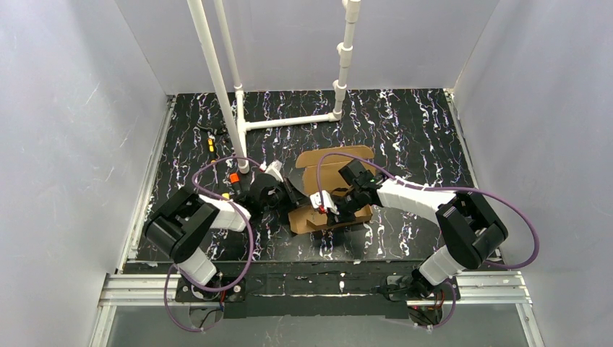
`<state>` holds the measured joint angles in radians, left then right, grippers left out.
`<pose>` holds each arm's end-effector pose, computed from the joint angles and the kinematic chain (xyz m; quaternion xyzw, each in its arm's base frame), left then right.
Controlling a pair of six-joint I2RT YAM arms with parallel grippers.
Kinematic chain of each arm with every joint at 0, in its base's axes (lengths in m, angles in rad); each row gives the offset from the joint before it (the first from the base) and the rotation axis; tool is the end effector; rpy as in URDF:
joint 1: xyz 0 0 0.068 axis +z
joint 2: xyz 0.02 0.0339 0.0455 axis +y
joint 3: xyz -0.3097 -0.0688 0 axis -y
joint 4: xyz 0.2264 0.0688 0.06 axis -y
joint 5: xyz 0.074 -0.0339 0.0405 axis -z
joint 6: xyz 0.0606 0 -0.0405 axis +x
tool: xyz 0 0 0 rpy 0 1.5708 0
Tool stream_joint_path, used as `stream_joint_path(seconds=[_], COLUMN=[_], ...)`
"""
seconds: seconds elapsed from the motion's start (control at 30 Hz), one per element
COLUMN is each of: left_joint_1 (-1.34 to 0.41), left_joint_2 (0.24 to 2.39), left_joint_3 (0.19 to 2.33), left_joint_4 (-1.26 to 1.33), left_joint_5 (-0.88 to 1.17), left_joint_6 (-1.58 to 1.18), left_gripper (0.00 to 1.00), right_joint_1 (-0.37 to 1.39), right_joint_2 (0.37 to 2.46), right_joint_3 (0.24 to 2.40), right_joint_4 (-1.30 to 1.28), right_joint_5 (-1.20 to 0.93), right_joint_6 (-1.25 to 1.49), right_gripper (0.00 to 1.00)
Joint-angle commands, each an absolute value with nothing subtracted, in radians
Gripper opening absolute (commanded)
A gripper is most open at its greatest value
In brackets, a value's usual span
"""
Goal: Fold the paper box
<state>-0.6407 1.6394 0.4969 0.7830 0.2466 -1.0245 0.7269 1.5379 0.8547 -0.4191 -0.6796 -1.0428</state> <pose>0.2430 -0.1996 0.1947 -0.0869 0.8143 -0.4859 0.3054 0.1824 0.2132 0.2186 -0.7587 0.5210 0.2857 0.2671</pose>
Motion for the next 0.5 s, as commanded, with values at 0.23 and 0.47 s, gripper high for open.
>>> stream_joint_path(seconds=[0.23,0.47], left_joint_1=[-0.623,-0.617], left_joint_2=[1.3,1.1], left_joint_3=[0.373,0.298], left_joint_4=[0.585,0.449], left_joint_5=[0.213,0.196], left_joint_6=[-0.921,-0.94], left_gripper=[0.1,0.1], right_joint_1=[0.73,0.723], right_joint_2=[1.576,1.573], right_joint_3=[0.861,0.861], right_joint_4=[-0.402,-0.386], right_joint_5=[-0.659,-0.659], right_joint_6=[-1.029,-1.005], right_gripper=[0.08,0.08])
